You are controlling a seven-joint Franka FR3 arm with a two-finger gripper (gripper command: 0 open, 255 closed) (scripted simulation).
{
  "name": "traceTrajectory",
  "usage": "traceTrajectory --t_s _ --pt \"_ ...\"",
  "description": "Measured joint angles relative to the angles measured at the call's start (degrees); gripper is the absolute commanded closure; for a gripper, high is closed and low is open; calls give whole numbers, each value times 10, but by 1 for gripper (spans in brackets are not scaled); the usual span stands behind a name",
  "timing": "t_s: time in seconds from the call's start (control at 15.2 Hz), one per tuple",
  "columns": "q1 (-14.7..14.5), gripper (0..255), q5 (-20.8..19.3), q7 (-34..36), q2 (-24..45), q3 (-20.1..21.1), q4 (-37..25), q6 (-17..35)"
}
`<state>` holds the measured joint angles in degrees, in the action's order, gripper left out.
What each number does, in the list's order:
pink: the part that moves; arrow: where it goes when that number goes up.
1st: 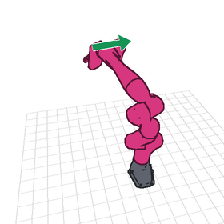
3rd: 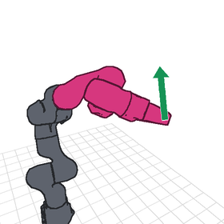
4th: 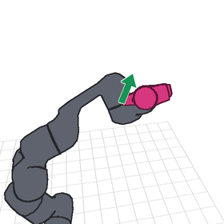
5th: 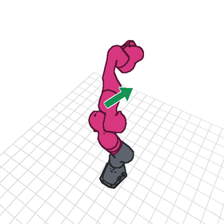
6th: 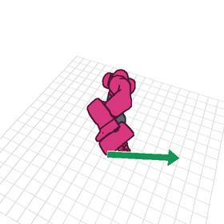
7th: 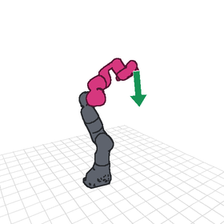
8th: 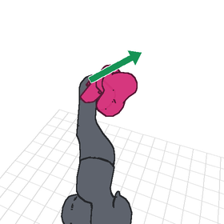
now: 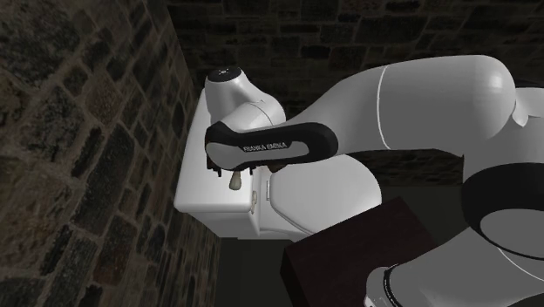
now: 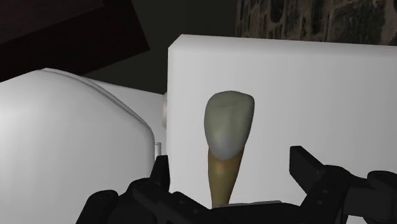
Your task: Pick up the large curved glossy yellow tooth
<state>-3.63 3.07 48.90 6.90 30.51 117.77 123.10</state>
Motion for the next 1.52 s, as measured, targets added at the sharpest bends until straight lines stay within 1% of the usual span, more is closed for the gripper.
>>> traceTrajectory --t_s 0.2,0.26,0.59,0.99,1.52 --pt "-2 0 -6 3 12 -1 11 21" --pt "-2 255 -7 3 13 -1 11 23" --pt "0 255 -9 4 10 -4 9 13" --pt "-1 255 -8 4 11 -2 8 20" --pt "3 255 8 -4 -15 0 -20 -33"
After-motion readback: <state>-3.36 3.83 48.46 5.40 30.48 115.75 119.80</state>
